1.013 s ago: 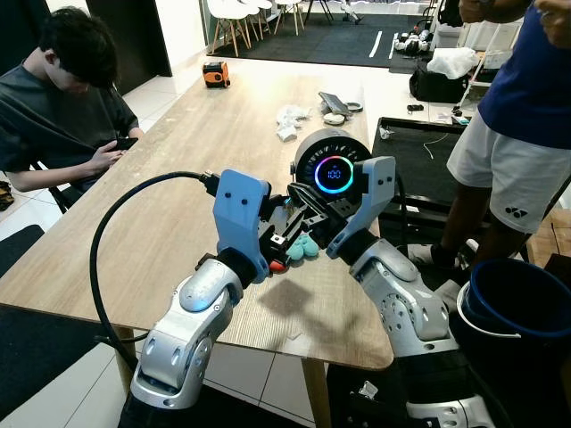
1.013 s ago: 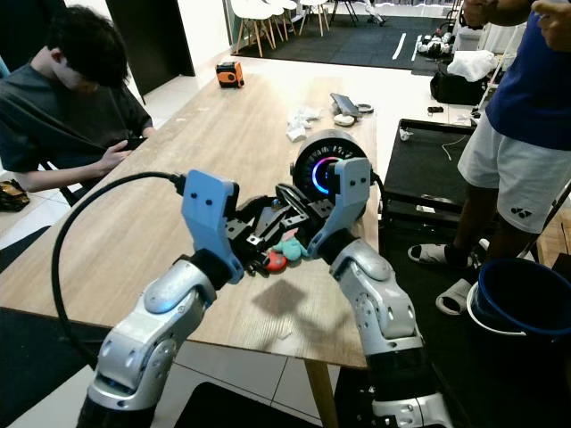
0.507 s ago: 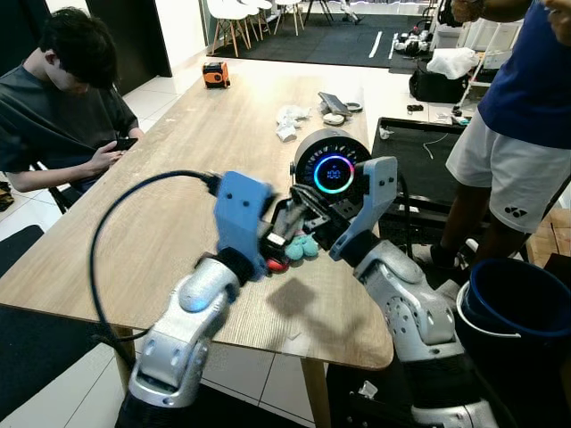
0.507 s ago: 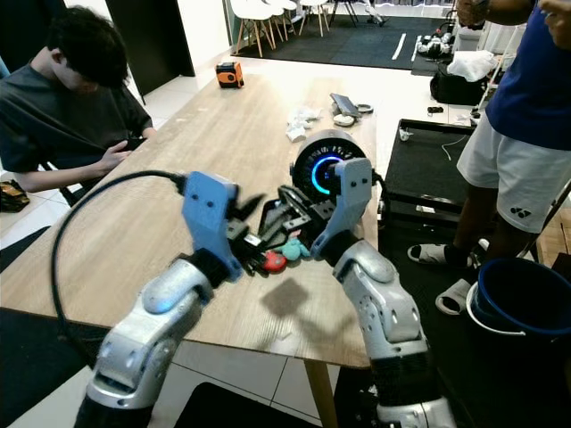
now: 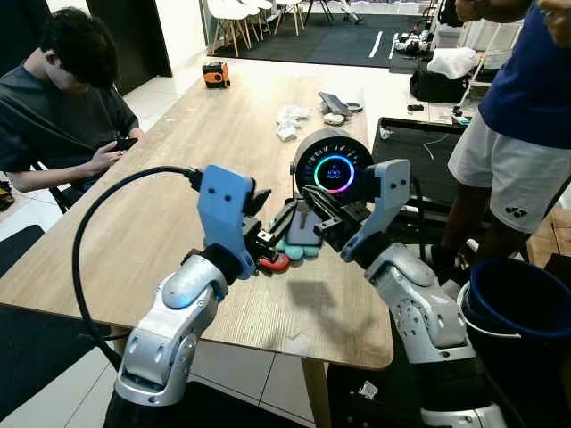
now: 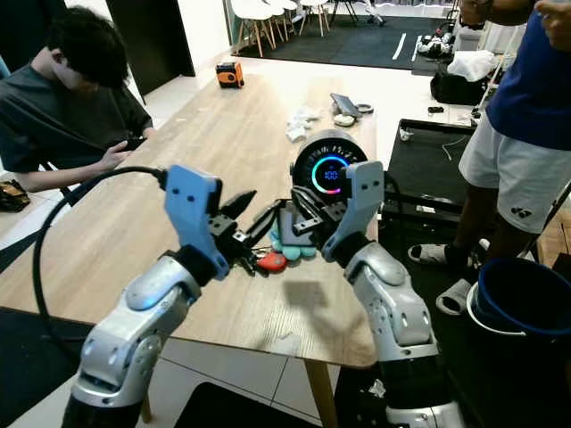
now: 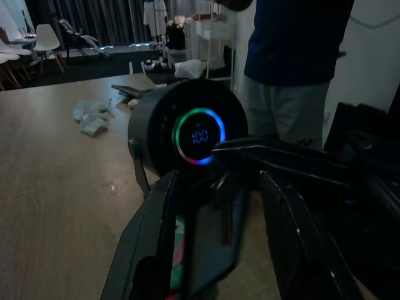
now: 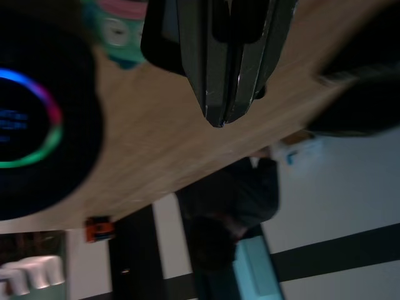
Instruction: Hang keys on a hook
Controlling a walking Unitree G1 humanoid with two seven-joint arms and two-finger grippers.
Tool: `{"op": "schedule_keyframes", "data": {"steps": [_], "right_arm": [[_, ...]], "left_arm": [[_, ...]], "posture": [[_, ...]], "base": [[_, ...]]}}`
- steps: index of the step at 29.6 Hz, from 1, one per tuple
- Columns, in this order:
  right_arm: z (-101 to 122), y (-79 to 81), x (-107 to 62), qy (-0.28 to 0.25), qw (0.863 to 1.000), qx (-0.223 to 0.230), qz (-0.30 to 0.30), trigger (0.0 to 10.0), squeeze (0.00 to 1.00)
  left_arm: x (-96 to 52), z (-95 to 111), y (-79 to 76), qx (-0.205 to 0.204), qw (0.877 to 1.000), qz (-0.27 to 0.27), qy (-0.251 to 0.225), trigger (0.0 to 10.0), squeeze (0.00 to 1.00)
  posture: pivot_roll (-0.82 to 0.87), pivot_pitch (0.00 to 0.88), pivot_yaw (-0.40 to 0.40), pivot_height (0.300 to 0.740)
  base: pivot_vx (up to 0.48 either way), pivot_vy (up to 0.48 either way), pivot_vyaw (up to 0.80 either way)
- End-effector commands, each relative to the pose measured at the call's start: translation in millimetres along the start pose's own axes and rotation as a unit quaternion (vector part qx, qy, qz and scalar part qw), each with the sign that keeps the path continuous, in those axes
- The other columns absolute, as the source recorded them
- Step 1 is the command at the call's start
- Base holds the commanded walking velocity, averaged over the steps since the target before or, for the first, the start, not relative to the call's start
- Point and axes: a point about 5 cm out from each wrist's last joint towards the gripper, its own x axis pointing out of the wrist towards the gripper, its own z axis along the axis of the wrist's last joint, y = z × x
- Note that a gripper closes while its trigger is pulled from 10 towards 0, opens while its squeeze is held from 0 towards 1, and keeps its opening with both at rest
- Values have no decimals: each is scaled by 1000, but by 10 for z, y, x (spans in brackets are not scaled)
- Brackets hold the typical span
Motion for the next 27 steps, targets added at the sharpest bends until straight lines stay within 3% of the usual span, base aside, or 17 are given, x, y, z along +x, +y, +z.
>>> {"op": "schedule_keyframes", "data": {"steps": [1,13,22,27], "right_arm": [[45,120,49,-7,1000,4,29,10000,0],[25,259,83,-3,998,17,60,10000,0],[71,102,-81,0,1000,1,27,10000,0],[112,107,-139,1,1000,-7,30,10000,0]], "left_arm": [[1,-44,-18,9,1000,-5,7,10000,0],[62,-63,52,25,999,33,5,10000,0],[17,-14,136,22,999,48,-1,10000,0],[28,-31,129,20,999,46,0,10000,0]], "posture": [[80,177,49,740],[75,180,44,740],[80,183,42,740],[69,185,55,740]], "base": [[0,0,0],[0,0,0],[0,0,0],[0,0,0]]}}
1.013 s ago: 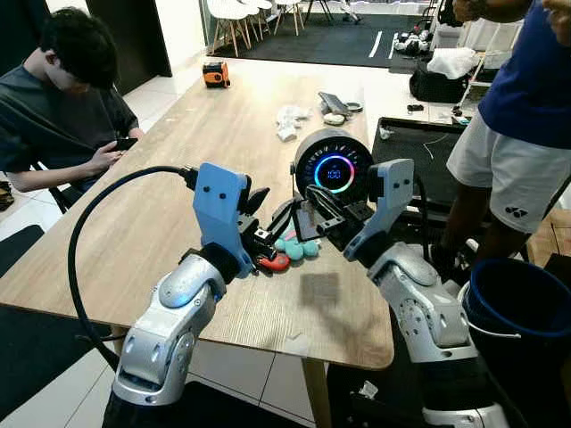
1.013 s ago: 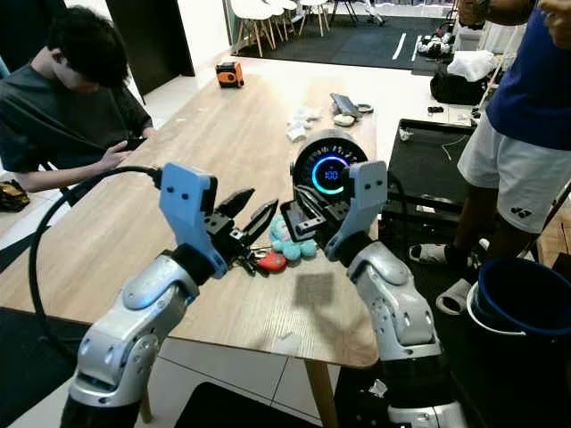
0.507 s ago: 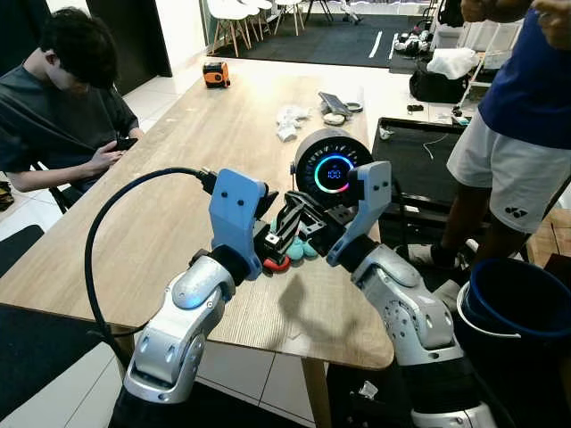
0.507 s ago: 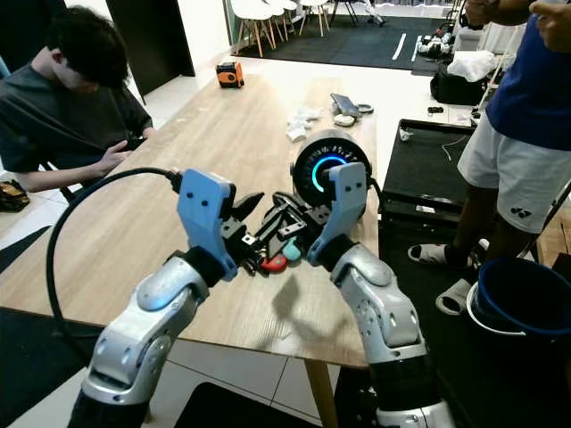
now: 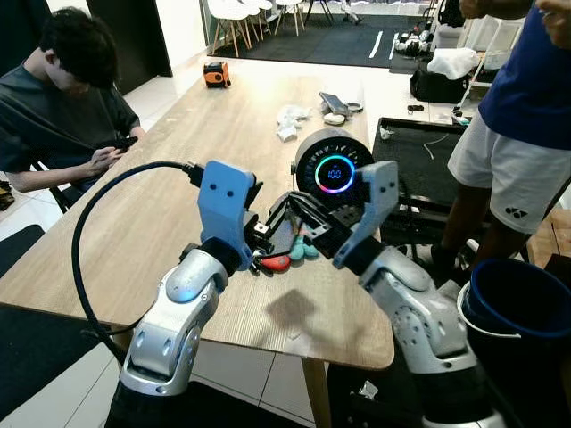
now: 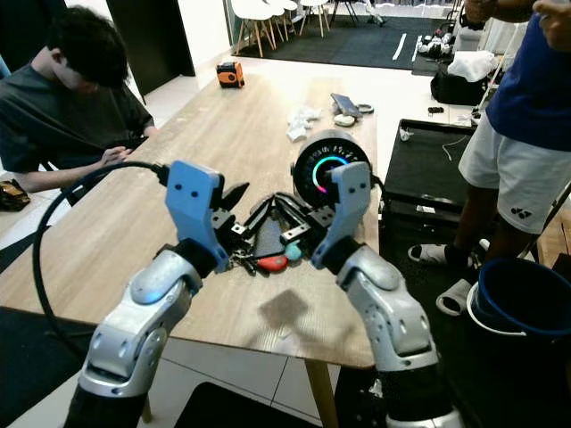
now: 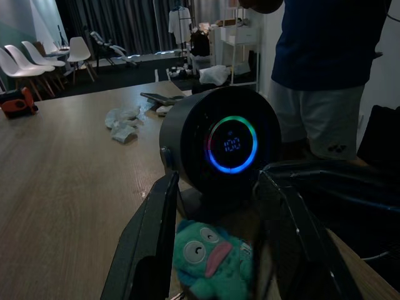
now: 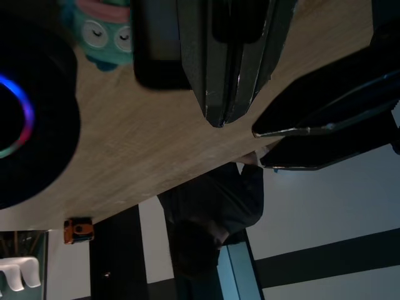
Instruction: Hang keys on a hook
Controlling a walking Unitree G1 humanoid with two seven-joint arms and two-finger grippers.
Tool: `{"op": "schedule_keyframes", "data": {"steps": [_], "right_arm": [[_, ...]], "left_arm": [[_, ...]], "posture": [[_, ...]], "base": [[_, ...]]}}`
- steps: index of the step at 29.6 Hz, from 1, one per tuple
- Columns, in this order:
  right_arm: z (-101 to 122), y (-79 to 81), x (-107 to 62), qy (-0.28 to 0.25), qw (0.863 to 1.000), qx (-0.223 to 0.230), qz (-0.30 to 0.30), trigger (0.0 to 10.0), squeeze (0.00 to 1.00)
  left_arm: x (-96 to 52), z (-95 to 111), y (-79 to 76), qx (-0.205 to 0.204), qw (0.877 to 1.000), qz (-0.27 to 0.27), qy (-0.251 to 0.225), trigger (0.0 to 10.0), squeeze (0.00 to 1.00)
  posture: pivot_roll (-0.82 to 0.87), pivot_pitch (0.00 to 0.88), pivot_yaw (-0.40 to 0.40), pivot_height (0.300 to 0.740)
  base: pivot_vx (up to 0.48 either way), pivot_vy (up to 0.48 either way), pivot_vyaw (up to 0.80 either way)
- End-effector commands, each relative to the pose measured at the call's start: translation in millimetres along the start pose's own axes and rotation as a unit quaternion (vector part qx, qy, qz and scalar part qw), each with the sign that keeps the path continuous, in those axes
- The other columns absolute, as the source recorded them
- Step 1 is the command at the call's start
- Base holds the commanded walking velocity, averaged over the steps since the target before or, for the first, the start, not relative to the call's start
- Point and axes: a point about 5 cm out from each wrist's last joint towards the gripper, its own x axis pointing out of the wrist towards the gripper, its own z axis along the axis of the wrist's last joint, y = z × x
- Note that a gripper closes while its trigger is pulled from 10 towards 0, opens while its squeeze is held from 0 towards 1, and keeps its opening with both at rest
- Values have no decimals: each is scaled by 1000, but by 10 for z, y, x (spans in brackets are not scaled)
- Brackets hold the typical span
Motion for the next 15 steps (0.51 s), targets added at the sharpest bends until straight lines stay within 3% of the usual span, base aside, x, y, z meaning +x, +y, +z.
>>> {"op": "schedule_keyframes", "data": {"steps": [1,4,9,15], "right_arm": [[28,55,-29,-5,1000,3,14,10000,0],[31,50,-46,-4,1000,2,12,10000,0],[-27,-26,-121,8,1000,-1,-13,10000,0],[-124,-45,-175,21,1000,6,-19,10000,0]], "left_arm": [[-7,-68,-4,1,1000,-8,15,10000,0],[-15,-81,-4,3,999,-25,21,10000,0],[-119,-88,-2,-38,997,-64,35,10000,0],[-156,-77,4,-66,995,-62,35,10000,0]], "posture": [[68,185,55,740],[64,186,58,740],[67,189,63,740],[76,189,57,740]], "base": [[0,0,0],[0,0,0],[0,0,0],[0,0,0]]}}
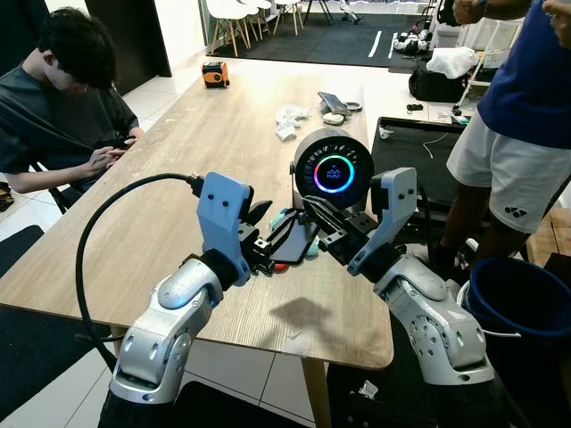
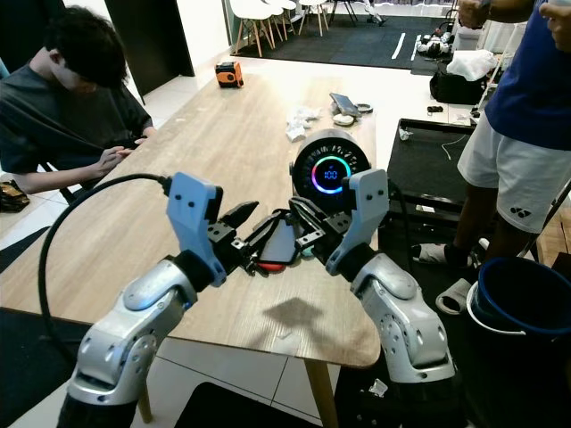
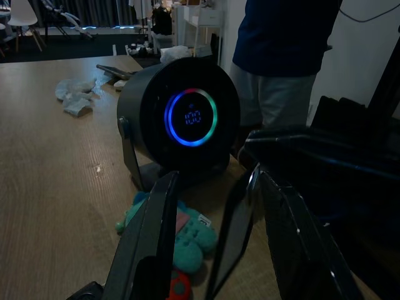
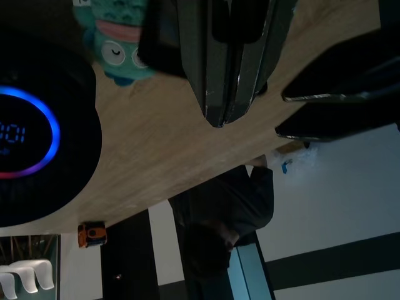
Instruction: Hang keys on a hook
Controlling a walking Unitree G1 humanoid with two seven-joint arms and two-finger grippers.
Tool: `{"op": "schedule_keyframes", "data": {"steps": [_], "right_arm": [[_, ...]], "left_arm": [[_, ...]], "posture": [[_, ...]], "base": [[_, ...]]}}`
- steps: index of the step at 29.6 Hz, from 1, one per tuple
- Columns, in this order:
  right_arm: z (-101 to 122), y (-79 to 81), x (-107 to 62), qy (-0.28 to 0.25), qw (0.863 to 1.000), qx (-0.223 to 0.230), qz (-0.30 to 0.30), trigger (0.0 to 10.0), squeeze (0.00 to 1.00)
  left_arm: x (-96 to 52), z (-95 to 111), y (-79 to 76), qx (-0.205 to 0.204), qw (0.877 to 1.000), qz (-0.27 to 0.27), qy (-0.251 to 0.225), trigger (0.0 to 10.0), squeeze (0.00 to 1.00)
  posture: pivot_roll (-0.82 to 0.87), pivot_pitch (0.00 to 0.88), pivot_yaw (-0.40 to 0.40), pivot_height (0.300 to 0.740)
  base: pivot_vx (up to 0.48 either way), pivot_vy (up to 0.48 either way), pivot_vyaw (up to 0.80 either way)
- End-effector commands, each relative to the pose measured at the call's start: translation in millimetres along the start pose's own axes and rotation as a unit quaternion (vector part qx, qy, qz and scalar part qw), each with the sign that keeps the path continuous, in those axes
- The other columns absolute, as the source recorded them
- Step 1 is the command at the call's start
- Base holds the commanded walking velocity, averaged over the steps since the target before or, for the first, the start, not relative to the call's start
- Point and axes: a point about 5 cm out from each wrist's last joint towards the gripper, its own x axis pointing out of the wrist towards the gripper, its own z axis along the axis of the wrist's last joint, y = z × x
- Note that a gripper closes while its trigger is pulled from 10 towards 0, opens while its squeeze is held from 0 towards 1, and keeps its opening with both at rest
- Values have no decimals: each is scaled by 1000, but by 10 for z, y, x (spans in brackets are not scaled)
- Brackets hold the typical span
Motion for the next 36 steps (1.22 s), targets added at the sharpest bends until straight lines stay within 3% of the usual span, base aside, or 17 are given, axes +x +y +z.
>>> {"op": "schedule_keyframes", "data": {"steps": [1,14,29,36], "right_arm": [[-91,16,-47,16,1000,6,1,10000,0],[-221,74,-124,38,999,4,4,10000,0],[-235,91,-71,34,999,2,3,10000,0],[-57,98,40,0,1000,-1,2,10000,0]], "left_arm": [[-41,6,5,-5,1000,1,2,10000,0],[-21,85,46,-7,1000,10,-6,10000,0],[41,270,36,-4,999,13,-37,10000,0],[-3,30,21,-10,1000,16,2,10000,0]], "posture": [[76,189,57,740],[75,184,56,740],[80,176,50,740],[74,178,54,740]], "base": [[0,0,0],[0,0,0],[0,0,0],[0,0,0]]}}
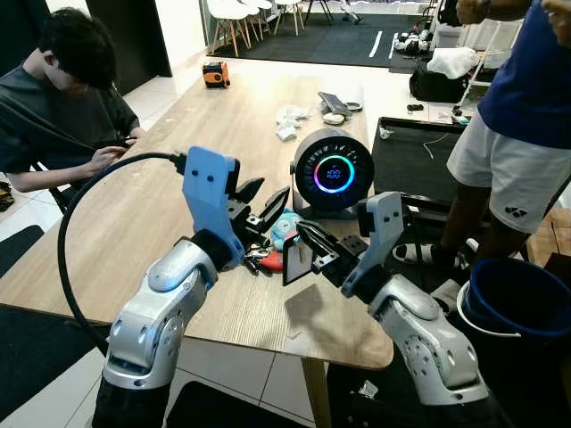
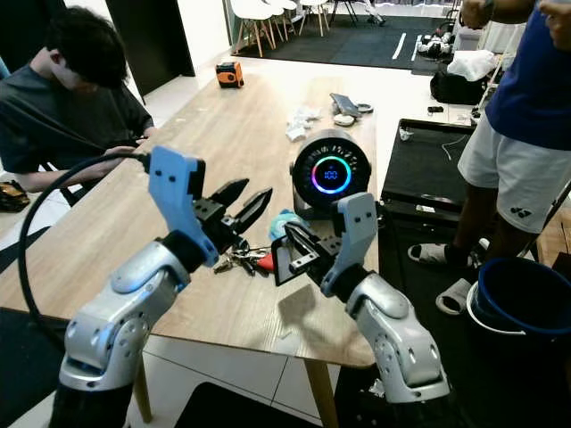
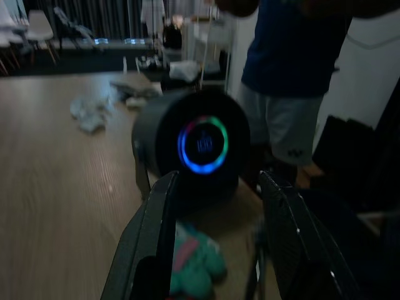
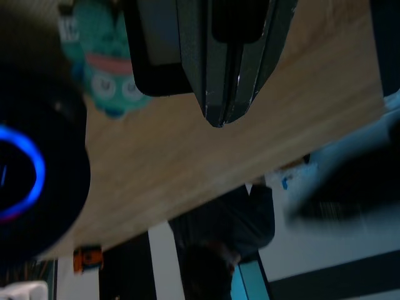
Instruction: Hang keys on a hook
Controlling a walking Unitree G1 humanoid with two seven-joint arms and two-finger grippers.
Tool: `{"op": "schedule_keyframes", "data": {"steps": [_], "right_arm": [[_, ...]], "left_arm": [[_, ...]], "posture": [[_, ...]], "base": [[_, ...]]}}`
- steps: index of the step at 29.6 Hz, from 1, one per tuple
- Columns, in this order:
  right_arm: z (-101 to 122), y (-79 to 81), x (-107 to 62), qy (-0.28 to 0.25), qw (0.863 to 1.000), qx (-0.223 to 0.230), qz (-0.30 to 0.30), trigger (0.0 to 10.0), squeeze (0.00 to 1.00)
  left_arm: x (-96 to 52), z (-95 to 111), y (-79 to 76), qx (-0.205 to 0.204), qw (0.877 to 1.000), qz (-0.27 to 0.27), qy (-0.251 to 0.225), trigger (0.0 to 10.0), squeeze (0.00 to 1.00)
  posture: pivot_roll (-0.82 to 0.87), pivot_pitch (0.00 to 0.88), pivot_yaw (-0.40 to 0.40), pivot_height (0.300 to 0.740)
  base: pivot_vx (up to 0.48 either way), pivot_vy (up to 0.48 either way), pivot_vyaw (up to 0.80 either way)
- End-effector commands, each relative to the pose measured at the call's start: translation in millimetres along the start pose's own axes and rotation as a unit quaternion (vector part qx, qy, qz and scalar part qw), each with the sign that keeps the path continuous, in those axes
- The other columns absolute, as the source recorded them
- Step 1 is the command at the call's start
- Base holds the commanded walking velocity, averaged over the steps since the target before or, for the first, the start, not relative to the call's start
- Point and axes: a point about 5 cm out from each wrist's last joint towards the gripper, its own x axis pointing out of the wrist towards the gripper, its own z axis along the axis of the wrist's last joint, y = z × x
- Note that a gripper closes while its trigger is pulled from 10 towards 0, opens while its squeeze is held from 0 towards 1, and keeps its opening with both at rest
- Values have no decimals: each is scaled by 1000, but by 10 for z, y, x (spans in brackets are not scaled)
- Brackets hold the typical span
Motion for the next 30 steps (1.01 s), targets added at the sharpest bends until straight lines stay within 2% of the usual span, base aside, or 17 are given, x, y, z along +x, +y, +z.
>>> {"op": "schedule_keyframes", "data": {"steps": [1,8,16,30], "right_arm": [[100,15,35,-25,1000,0,1,10000,0],[288,8,109,-57,998,2,6,10000,0],[264,11,101,-54,998,9,5,10000,0],[160,98,278,-50,997,37,36,10000,0]], "left_arm": [[-22,-101,-23,-2,1000,0,15,10000,0],[-43,-197,-27,-7,999,5,30,10000,0],[-66,-209,-22,-8,999,9,31,10000,0],[-29,-148,-37,-10,1000,5,19,10000,0]], "posture": [[74,178,54,740],[75,180,48,740],[75,183,49,740],[88,181,48,740]], "base": [[0,0,0],[0,0,0],[0,0,0],[0,0,0]]}}
